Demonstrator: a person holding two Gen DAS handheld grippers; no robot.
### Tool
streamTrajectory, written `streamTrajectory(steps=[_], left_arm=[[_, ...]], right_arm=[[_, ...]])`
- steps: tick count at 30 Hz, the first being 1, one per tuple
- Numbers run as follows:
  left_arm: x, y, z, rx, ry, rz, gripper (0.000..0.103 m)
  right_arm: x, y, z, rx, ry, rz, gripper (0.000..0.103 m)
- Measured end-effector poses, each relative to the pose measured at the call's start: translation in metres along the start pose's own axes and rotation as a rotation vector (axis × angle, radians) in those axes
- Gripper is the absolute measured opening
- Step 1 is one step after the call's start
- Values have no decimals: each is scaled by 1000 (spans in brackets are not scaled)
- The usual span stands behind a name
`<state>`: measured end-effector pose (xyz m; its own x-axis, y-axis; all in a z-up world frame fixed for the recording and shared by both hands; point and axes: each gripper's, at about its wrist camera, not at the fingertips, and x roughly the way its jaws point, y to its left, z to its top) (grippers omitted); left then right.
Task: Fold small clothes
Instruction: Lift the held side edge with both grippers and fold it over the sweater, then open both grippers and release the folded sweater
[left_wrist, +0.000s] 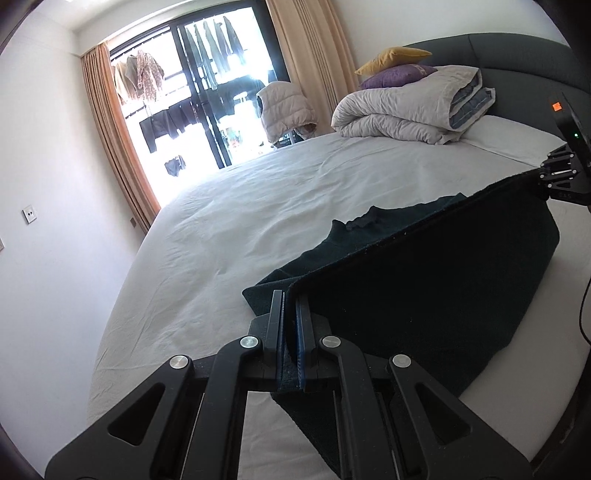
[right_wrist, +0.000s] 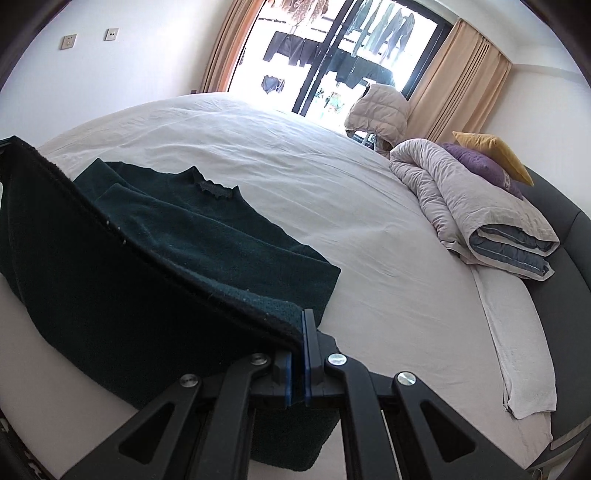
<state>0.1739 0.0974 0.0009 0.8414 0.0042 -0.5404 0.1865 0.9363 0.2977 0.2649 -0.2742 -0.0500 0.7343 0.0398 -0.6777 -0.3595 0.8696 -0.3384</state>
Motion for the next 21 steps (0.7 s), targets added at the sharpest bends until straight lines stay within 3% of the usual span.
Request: streamTrajectory(steps=[7, 13, 21], left_arm=[[72, 17, 34, 5, 70, 18, 4], [151, 42, 50, -58, 162, 6, 4], [236, 42, 31, -51, 274, 21, 5]], right_arm=[[62, -10, 34, 17, 75, 49, 4], [117, -12, 60, 24, 152, 71, 4], [187, -9, 66, 65, 264, 98, 7]])
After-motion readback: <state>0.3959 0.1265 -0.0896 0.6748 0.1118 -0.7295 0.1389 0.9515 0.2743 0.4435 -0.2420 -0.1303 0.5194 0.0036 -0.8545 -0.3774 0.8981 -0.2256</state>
